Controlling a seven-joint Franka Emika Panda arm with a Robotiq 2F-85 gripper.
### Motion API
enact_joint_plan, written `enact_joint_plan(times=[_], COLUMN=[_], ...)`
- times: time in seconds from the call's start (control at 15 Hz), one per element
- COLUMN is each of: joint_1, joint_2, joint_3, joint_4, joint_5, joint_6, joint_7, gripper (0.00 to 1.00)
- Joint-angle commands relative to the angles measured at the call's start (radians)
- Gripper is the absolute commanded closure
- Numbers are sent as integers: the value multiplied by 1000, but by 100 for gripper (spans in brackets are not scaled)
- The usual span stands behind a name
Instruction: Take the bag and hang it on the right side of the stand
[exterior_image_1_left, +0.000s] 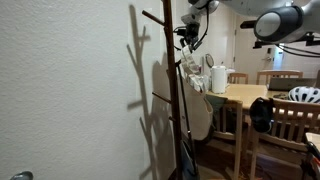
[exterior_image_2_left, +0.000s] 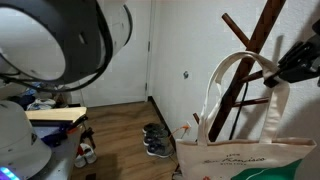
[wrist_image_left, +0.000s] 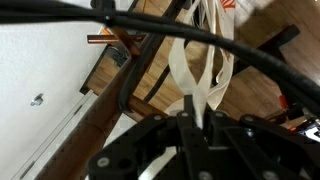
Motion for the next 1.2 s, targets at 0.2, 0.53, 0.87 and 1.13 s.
enact_joint_plan(times=[0.2,0.53,0.87,1.13], joint_1=[-23,-29,-35,-51], joint_2=[12,20,17,33], joint_3=[18,26,43,87], joint_4=[0,12,-6,-13], joint_5=[8,14,44,86], joint_6=[-99,-140,-156,-289], joint_7=[67,96,161,140], gripper=[97,97,97,97])
